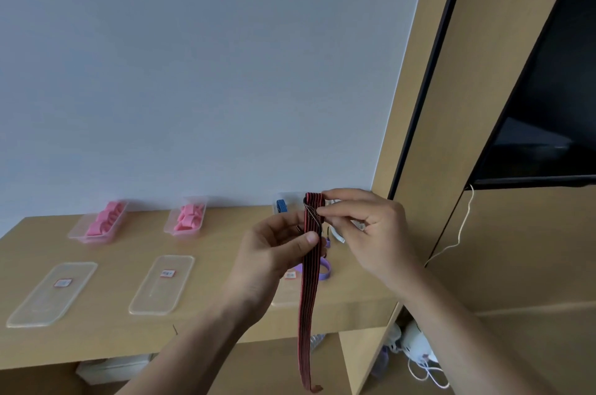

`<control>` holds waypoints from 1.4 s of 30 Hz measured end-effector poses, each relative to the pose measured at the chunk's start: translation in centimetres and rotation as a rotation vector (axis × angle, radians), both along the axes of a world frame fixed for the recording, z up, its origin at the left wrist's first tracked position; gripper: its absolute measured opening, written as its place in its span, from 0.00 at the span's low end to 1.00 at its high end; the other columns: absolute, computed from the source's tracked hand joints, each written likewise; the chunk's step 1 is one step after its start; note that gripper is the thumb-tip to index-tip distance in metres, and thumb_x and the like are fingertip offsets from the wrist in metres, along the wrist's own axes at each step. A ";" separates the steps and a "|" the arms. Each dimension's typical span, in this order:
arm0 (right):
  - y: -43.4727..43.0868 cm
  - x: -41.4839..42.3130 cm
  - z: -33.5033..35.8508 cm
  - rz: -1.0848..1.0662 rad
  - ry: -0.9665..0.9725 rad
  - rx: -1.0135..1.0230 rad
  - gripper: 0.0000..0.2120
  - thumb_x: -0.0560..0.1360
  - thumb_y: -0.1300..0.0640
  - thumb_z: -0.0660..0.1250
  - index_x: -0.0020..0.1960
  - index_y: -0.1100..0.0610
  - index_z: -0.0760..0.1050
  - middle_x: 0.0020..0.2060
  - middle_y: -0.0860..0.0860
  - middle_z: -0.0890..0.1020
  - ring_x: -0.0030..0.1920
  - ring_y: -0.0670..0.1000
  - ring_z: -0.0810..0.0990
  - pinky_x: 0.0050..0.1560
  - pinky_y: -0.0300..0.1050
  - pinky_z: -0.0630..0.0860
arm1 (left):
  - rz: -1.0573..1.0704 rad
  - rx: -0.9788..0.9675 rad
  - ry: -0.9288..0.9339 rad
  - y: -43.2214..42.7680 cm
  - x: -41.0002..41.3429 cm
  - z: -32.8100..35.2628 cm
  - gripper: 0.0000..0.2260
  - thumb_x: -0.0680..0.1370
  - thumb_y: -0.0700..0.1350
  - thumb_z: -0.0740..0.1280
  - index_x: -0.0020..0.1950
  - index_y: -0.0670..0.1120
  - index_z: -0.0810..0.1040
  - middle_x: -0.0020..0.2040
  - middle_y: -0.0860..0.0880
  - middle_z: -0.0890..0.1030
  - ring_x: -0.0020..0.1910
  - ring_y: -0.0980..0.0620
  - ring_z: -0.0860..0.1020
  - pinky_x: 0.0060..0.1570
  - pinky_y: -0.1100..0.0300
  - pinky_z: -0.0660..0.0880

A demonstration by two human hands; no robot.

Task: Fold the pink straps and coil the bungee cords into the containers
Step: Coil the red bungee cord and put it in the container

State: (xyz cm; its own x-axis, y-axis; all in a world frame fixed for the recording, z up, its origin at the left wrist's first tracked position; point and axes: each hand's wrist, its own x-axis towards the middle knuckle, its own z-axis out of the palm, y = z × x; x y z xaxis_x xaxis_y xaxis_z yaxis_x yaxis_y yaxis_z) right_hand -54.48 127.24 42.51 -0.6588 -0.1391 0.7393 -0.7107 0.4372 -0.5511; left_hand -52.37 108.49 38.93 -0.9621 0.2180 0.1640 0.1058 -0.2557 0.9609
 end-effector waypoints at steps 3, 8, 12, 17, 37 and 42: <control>0.3 0.0 0.2 -0.028 0.020 0.027 0.14 0.72 0.74 0.71 0.47 0.56 0.86 0.48 0.49 0.86 0.48 0.45 0.85 0.47 0.44 0.82 | 0.042 -0.017 0.010 0.6 -0.4 -0.2 0.17 0.73 0.49 0.77 0.60 0.47 0.84 0.53 0.38 0.86 0.50 0.32 0.85 0.60 0.24 0.72; 0.1 -0.6 1.5 0.085 -0.422 -0.012 0.20 0.75 0.62 0.72 0.64 0.48 0.77 0.46 0.45 0.84 0.47 0.44 0.84 0.46 0.38 0.79 | 0.032 0.042 0.028 1.2 -1.0 0.0 0.15 0.74 0.41 0.77 0.60 0.44 0.85 0.54 0.34 0.86 0.51 0.33 0.85 0.48 0.48 0.83; 0.0 -1.9 2.4 0.123 -0.519 0.085 0.14 0.74 0.60 0.74 0.57 0.49 0.80 0.44 0.44 0.86 0.47 0.42 0.84 0.50 0.37 0.76 | 0.053 0.067 0.042 1.3 -1.4 0.1 0.12 0.74 0.36 0.74 0.57 0.44 0.86 0.52 0.34 0.86 0.50 0.32 0.85 0.45 0.50 0.84; -0.2 -2.6 2.7 0.118 -0.494 0.010 0.11 0.69 0.62 0.79 0.47 0.50 0.83 0.41 0.45 0.86 0.44 0.44 0.85 0.48 0.42 0.80 | 0.125 0.047 -0.028 1.2 -1.8 -0.4 0.06 0.76 0.37 0.74 0.50 0.45 0.86 0.45 0.37 0.87 0.41 0.40 0.87 0.39 0.55 0.83; -0.1 -2.5 -1.7 -0.111 0.260 0.194 0.10 0.70 0.65 0.78 0.51 0.59 0.86 0.45 0.49 0.87 0.43 0.53 0.84 0.46 0.48 0.79 | 0.062 0.036 -0.196 0.7 -3.3 0.3 0.15 0.80 0.51 0.68 0.55 0.40 0.86 0.53 0.36 0.86 0.52 0.38 0.86 0.48 0.54 0.82; 0.0 -2.1 -3.1 -0.111 0.275 0.252 0.14 0.70 0.64 0.77 0.56 0.59 0.85 0.54 0.50 0.86 0.49 0.56 0.81 0.50 0.49 0.80 | 0.047 0.112 -0.201 0.7 -3.6 0.4 0.13 0.79 0.48 0.69 0.55 0.41 0.87 0.49 0.41 0.87 0.47 0.42 0.86 0.49 0.51 0.83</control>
State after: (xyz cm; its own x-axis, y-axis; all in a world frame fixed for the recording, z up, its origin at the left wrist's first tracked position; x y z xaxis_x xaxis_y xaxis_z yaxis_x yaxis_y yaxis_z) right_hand -56.55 127.24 39.40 -0.4621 -0.2780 0.8421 -0.7576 0.6174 -0.2119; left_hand -55.95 109.19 39.32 -0.9864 0.1638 -0.0112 -0.0706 -0.3616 0.9297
